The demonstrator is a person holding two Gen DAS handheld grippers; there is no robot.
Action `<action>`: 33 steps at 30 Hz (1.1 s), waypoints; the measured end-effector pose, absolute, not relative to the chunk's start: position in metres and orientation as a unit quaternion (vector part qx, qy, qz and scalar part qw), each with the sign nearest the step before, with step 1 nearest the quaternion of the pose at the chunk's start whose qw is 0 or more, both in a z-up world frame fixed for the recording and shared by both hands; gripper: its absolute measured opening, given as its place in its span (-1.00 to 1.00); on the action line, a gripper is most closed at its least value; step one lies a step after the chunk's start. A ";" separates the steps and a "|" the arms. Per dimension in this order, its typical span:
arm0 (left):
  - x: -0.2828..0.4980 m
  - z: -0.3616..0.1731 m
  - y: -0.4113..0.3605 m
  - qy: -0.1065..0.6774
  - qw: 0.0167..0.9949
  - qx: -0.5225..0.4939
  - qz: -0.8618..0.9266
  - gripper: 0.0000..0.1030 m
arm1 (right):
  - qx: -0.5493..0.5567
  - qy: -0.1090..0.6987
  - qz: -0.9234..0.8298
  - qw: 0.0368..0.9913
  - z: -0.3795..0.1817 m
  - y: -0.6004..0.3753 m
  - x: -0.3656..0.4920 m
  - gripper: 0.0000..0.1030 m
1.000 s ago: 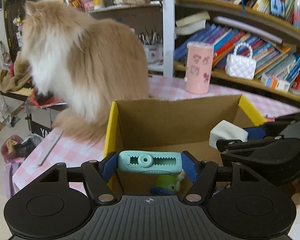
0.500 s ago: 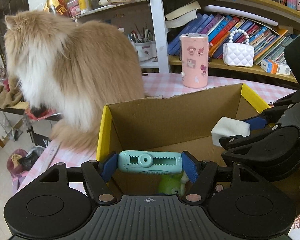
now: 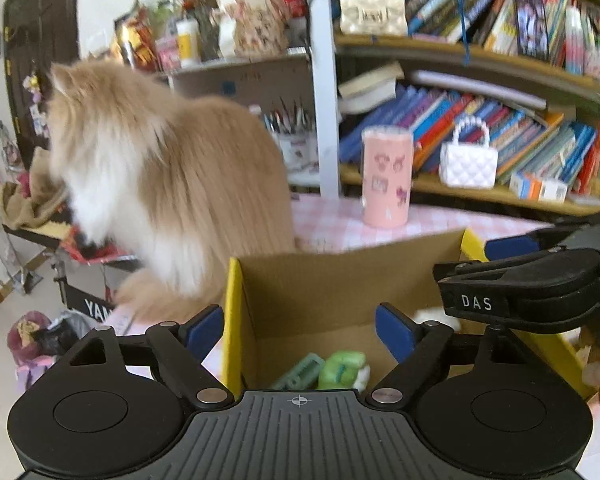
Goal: Organize objects
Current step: 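Open both tools to drop dispenser and eraser into the box, then withdraw both tools away from the box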
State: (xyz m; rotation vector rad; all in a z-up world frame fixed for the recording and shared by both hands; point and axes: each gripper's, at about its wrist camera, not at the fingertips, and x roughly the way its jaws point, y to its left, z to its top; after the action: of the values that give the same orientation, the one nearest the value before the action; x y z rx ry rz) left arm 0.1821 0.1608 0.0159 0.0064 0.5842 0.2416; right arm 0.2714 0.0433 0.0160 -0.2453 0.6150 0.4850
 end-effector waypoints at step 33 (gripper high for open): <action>0.021 -0.008 0.155 0.345 0.934 -0.036 0.087 0.86 | -0.057 0.335 0.121 0.933 -0.011 -0.017 0.057 0.34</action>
State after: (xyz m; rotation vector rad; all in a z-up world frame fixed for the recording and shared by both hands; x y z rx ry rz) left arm 0.0211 0.1551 -0.0081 -0.0742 0.7058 0.1788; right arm 0.0572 -0.0172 -0.0114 -0.1165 0.6859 0.2475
